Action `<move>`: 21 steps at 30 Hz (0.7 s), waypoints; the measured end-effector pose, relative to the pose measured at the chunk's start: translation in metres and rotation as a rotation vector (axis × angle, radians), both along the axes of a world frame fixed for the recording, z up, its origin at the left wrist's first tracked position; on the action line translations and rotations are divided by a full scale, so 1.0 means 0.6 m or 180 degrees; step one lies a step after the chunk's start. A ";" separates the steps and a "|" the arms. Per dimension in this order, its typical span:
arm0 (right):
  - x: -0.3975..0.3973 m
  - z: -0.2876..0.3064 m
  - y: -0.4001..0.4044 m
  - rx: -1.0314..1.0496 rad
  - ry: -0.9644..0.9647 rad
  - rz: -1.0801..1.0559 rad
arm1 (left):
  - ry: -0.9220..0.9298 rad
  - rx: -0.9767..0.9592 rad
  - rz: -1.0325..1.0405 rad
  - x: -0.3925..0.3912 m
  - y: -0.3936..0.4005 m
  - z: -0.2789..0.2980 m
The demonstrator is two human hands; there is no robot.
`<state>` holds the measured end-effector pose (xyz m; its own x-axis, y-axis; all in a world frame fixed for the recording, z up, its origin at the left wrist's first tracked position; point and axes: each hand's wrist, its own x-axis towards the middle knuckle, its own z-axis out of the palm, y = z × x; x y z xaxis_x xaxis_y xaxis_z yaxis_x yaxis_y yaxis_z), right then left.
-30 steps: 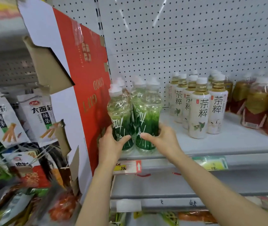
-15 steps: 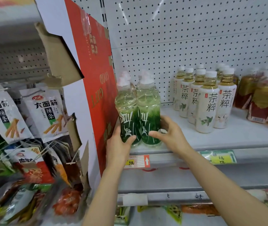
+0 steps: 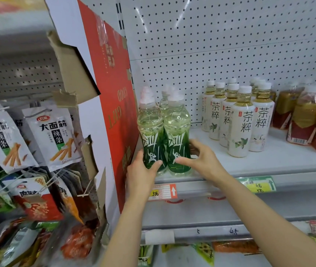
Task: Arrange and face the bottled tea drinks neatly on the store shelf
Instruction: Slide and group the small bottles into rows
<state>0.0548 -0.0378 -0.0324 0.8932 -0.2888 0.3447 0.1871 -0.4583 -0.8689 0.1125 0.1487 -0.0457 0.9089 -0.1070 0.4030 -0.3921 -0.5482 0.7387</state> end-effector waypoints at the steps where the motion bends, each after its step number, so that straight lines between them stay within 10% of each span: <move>1: -0.001 -0.001 0.000 0.0013 -0.0034 0.0027 | -0.0025 0.0012 0.0031 -0.002 -0.003 -0.001; 21: -0.009 -0.036 0.022 -0.0507 -0.0548 -0.0484 | -0.0350 0.0694 0.0285 -0.036 -0.014 -0.011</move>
